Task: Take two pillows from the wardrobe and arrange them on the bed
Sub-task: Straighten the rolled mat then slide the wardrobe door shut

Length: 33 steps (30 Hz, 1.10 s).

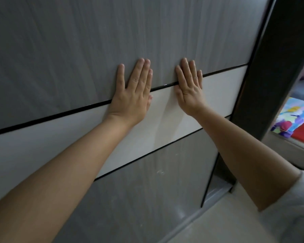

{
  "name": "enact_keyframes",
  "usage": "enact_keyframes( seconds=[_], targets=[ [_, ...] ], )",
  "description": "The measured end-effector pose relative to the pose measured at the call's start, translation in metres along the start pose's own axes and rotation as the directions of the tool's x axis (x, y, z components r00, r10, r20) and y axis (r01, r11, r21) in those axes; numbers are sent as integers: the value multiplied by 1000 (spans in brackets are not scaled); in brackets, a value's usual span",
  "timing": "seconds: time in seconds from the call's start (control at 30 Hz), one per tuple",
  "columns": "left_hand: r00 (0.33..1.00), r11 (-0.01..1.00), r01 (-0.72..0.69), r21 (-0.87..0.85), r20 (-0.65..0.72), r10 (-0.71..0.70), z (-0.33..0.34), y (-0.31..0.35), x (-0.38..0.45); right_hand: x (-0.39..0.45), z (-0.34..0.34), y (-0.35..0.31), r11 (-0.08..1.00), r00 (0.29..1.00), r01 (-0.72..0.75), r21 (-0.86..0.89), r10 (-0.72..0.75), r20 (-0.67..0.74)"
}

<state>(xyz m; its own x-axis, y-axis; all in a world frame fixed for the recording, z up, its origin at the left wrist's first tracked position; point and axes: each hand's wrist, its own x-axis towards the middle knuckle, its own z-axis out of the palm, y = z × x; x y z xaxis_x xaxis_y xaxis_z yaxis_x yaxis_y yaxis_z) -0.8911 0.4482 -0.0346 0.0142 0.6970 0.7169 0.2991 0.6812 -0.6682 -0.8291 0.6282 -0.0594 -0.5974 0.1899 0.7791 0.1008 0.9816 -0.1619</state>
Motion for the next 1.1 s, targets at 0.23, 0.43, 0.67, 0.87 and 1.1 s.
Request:
enact_keyframes(
  seconds=[0.23, 0.43, 0.67, 0.87, 1.1],
  targets=[
    [998, 1000, 11, -28, -55, -12, 11, 70, 65, -2, -9, 99, 1000, 1000, -17, -7, 17, 18],
    [998, 998, -10, -56, -62, 7, 20, 129, 120, -12, -26, 184, 994, 990, -107, 15, 105, 98],
    [996, 992, -22, -124, -86, 11, 25, 192, 180, -4, -38, 263, 989, 987, -145, 19, 143, 74],
    [995, 996, 6, -93, -95, -15, 31, 241, 225, 2, -45, 337, 992, 989, -115, -50, 120, 90],
    [998, 992, 54, -115, -33, -59, 26, 291, 277, 11, -52, 392, 978, 979, -182, 99, 171, 106]
  ],
)
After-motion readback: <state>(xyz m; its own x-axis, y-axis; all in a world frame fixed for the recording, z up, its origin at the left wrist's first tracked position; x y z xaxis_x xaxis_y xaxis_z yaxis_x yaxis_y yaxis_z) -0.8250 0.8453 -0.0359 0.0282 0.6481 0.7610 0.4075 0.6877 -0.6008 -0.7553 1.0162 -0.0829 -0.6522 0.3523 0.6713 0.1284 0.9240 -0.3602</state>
